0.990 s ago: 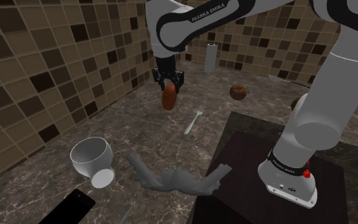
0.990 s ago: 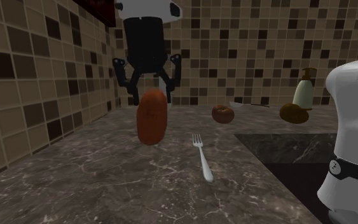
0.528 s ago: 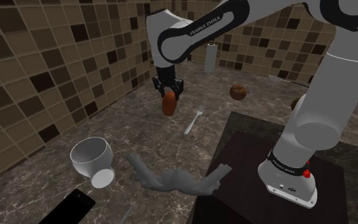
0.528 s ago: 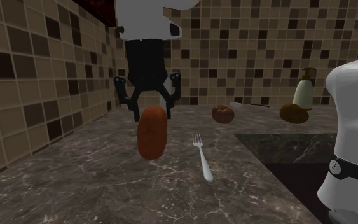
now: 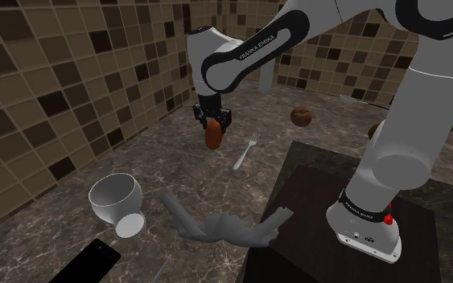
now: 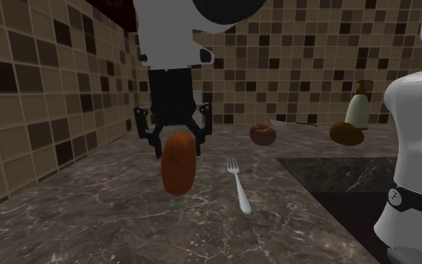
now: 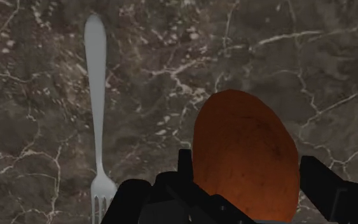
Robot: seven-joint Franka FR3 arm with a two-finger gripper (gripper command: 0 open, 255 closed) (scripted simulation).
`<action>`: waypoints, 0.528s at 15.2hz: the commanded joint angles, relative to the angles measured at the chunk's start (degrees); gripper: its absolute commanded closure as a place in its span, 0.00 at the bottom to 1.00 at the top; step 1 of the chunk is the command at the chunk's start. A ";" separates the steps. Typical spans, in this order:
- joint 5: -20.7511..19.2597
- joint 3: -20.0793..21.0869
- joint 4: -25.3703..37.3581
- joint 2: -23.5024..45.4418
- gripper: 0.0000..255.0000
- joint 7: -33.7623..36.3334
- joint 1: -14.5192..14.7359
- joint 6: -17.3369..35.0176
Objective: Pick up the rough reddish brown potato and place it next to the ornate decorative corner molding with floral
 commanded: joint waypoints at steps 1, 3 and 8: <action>-0.21 0.03 -1.13 1.23 1.00 0.28 0.06 1.19; -0.46 -0.01 -1.59 1.81 1.00 0.53 0.07 2.20; -0.46 -0.04 -1.59 1.82 1.00 0.53 0.10 2.20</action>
